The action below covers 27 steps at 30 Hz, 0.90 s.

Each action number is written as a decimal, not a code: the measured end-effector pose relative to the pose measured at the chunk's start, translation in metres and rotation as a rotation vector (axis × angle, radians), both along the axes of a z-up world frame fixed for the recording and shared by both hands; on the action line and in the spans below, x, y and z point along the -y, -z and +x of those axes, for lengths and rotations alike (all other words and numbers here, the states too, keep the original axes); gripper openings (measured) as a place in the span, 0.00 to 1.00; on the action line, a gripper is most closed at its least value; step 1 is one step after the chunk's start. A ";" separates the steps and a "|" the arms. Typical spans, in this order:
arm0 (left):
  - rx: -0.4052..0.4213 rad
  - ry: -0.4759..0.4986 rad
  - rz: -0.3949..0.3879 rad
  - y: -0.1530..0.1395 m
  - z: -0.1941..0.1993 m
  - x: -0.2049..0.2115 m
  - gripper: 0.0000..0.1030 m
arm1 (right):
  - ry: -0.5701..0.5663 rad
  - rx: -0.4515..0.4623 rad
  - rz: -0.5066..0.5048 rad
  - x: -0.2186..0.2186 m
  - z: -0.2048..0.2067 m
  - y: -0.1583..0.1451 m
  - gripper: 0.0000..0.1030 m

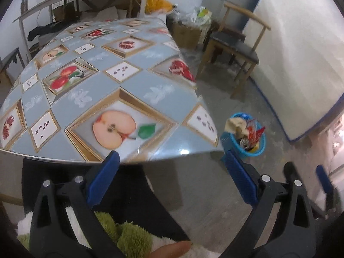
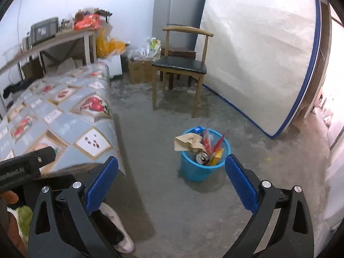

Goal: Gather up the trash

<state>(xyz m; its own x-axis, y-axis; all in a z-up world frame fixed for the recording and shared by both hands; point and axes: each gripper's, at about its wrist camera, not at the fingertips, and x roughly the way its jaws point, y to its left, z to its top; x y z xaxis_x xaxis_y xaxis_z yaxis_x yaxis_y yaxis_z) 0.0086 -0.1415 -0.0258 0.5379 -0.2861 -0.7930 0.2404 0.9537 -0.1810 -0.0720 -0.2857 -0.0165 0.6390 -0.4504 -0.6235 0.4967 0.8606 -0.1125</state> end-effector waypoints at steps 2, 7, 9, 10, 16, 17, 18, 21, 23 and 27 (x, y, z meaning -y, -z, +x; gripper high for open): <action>0.003 0.023 0.049 0.001 -0.003 0.007 0.92 | 0.009 -0.015 0.004 0.004 -0.002 0.000 0.94; 0.006 0.037 0.106 0.004 -0.004 0.013 0.92 | 0.035 -0.034 0.012 0.012 -0.003 0.004 0.94; -0.002 0.043 0.119 0.005 -0.003 0.016 0.92 | 0.039 -0.038 0.027 0.015 -0.004 0.007 0.94; -0.005 0.047 0.124 0.006 -0.003 0.017 0.92 | 0.040 -0.038 0.035 0.016 -0.004 0.008 0.94; 0.014 0.070 0.163 0.001 -0.005 0.025 0.92 | 0.045 -0.041 0.058 0.020 -0.004 0.011 0.94; 0.016 0.072 0.164 0.001 -0.006 0.026 0.92 | 0.045 -0.041 0.059 0.021 -0.004 0.012 0.94; 0.019 0.074 0.166 0.000 -0.006 0.027 0.92 | 0.045 -0.042 0.059 0.021 -0.004 0.012 0.94; 0.016 0.078 0.172 0.000 -0.007 0.028 0.92 | 0.043 -0.044 0.064 0.023 -0.004 0.013 0.94; 0.022 0.081 0.178 -0.001 -0.008 0.030 0.92 | 0.043 -0.048 0.066 0.024 -0.005 0.013 0.94; 0.038 0.071 0.189 -0.005 -0.006 0.029 0.92 | 0.057 -0.044 0.058 0.033 -0.009 0.009 0.94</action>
<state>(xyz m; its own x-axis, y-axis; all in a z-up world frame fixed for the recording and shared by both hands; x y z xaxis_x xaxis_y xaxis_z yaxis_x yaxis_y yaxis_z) 0.0025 -0.1704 -0.0211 0.5521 -0.1725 -0.8158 0.3113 0.9503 0.0098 -0.0815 -0.3184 -0.0250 0.5846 -0.4475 -0.6768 0.5411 0.8365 -0.0858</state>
